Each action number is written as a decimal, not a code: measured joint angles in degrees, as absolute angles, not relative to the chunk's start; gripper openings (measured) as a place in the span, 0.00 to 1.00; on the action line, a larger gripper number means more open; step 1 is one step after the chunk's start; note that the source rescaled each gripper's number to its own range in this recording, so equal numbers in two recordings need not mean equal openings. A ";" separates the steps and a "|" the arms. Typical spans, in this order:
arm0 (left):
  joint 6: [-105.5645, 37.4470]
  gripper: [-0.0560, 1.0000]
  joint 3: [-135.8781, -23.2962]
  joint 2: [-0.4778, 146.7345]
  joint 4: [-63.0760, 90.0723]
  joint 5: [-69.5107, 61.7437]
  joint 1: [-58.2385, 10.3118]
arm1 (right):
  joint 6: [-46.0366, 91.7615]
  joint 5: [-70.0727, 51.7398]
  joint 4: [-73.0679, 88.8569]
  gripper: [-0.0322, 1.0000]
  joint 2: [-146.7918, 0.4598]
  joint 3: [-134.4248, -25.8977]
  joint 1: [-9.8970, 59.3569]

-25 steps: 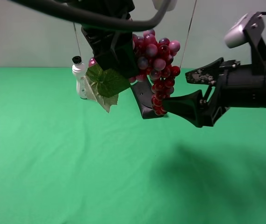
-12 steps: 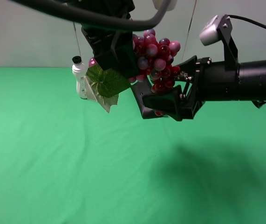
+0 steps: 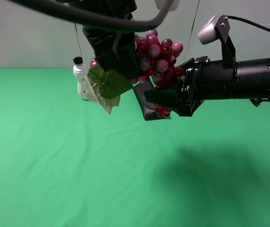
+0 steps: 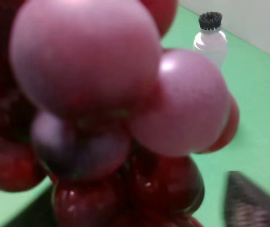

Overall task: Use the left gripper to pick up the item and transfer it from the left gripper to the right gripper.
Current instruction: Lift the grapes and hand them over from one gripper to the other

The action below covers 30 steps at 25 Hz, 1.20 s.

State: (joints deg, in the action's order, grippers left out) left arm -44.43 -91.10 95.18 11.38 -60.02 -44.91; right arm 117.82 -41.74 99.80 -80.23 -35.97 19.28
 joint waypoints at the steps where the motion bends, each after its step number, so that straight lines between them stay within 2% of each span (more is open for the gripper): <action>1: -44.43 0.05 -91.10 95.18 11.38 -60.02 -44.91 | 117.82 -41.74 99.80 0.40 -80.23 -35.97 19.28; 3: -44.43 0.05 -91.10 95.18 11.38 -60.02 -44.91 | 117.82 -41.68 99.80 0.16 -80.23 -35.97 19.28; 4: -44.43 0.05 -91.10 95.18 11.38 -60.02 -44.91 | 117.77 -41.68 99.80 0.11 -80.23 -35.97 19.28; 22: -42.78 0.07 -91.10 95.18 11.38 -60.02 -44.91 | 117.77 -40.39 99.80 0.07 -80.23 -35.97 19.28; 23: -42.66 0.18 -91.10 95.18 11.38 -60.07 -44.91 | 117.77 -40.32 99.80 0.07 -80.23 -35.97 19.28; 26: -41.51 0.69 -91.21 94.99 11.38 -60.43 -44.91 | 117.77 -39.21 99.80 0.07 -80.31 -35.97 19.28; 27: -41.35 0.81 -91.21 94.93 11.31 -60.49 -44.91 | 117.82 -39.21 99.74 0.07 -80.31 -35.97 19.28; 30: -40.99 0.95 -91.21 94.88 10.33 -60.54 -44.91 | 117.82 -38.87 99.32 0.05 -80.49 -35.97 19.28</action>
State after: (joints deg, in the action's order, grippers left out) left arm -40.99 -91.21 94.88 10.33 -60.54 -44.91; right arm 117.82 -38.87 99.32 -80.49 -35.97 19.28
